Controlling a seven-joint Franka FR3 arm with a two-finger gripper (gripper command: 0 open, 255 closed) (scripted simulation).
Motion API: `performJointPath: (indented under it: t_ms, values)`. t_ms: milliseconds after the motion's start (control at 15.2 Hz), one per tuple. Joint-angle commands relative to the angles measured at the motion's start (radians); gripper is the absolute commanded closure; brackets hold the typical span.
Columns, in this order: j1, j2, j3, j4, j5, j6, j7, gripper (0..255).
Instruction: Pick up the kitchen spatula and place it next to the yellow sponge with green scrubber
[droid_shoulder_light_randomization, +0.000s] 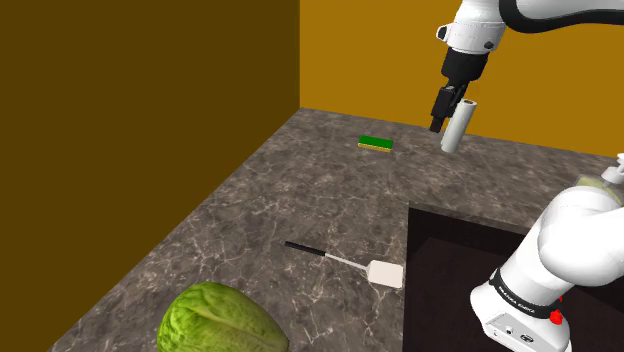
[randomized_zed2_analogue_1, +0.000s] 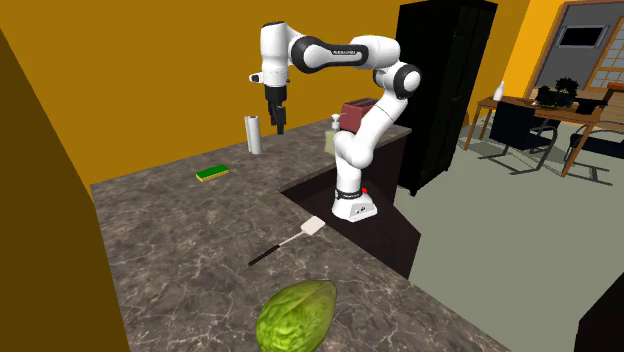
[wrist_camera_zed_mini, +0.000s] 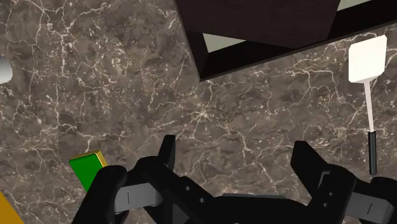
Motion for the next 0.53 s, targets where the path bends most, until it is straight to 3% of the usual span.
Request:
performJointPath:
  t_ms: [0,462]
  values:
    - [0.000,0.000,0.000,0.000,0.000,0.000,0.000,0]
    - [0.070,0.038,0.092,-0.124,0.078,0.170,0.051,0]
